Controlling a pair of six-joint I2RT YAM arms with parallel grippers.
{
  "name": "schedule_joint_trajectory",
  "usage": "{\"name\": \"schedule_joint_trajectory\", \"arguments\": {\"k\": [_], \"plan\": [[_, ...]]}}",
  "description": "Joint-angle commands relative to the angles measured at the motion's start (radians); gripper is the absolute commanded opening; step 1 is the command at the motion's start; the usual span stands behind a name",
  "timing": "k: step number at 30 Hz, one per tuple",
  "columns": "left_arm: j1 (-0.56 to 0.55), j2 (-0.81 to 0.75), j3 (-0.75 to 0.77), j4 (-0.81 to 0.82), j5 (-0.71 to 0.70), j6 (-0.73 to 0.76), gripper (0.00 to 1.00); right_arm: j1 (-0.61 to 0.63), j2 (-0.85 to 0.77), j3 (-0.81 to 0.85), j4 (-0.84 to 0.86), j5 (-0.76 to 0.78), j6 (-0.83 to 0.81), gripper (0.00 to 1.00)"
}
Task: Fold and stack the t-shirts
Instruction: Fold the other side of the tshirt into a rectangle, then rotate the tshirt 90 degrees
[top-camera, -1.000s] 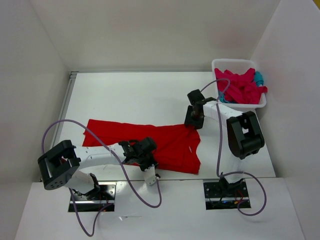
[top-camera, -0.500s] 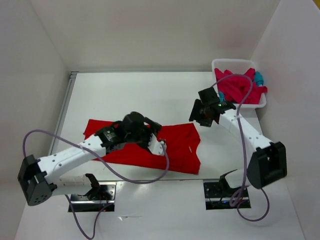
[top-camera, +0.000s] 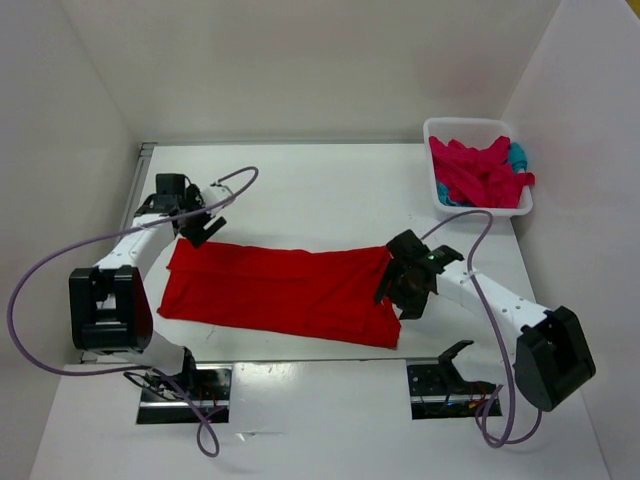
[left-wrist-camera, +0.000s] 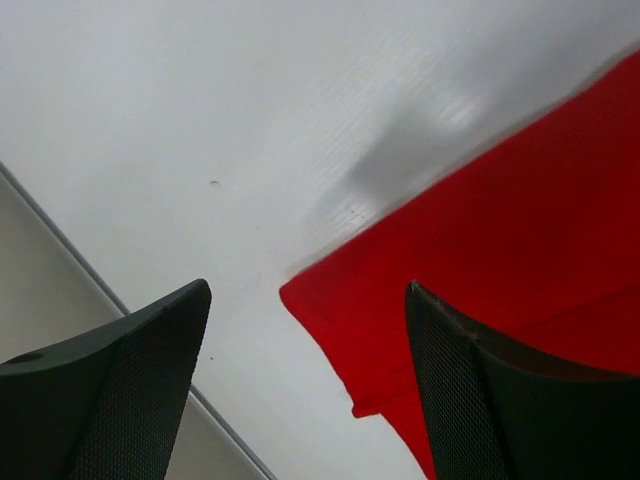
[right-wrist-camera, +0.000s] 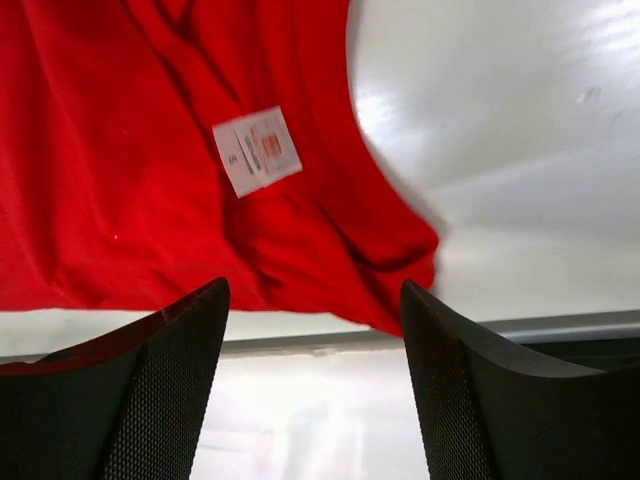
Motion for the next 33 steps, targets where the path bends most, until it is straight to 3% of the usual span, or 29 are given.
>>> {"name": "schedule_joint_trajectory", "arguments": {"k": [1,4,8,13,18,22,23,25,26,30,31,33], "plan": [[0.043,0.005,0.039,0.088,0.037,-0.052,0.85,0.026,-0.034,-0.046,0.003,-0.053,0.107,0.74],[0.145,0.058,-0.008,0.120,0.052,-0.052,0.85,0.115,-0.016,-0.105,0.032,-0.079,0.181,0.76],[0.191,0.089,-0.031,0.192,0.061,-0.071,0.87,0.141,-0.051,-0.173,0.055,-0.091,0.264,0.76],[0.191,0.121,-0.002,0.192,0.106,-0.080,0.87,0.141,-0.108,-0.248,0.108,-0.110,0.295,0.76],[0.191,0.146,-0.063,0.183,0.095,-0.036,0.87,0.141,-0.025,-0.259,0.160,-0.100,0.286,0.75],[0.182,0.155,-0.095,0.220,0.072,-0.026,0.87,0.141,0.031,-0.238,0.181,-0.090,0.267,0.68],[0.173,0.155,-0.109,0.220,0.072,-0.013,0.85,0.141,0.032,-0.228,0.181,-0.090,0.258,0.60],[0.173,0.155,-0.123,0.220,0.072,-0.012,0.78,0.141,0.044,-0.210,0.190,-0.080,0.249,0.48],[0.173,0.155,-0.123,0.220,0.072,-0.003,0.75,0.141,0.056,-0.201,0.191,-0.071,0.249,0.35],[0.182,0.155,-0.151,0.197,0.057,0.008,0.49,0.141,0.155,-0.098,0.191,-0.002,0.194,0.12],[0.191,0.155,-0.151,0.197,0.046,-0.005,0.33,0.129,0.189,-0.040,0.181,0.011,0.146,0.09],[0.203,0.144,-0.151,0.188,0.046,-0.014,0.24,0.068,0.300,0.014,0.181,0.021,0.086,0.02]]}}
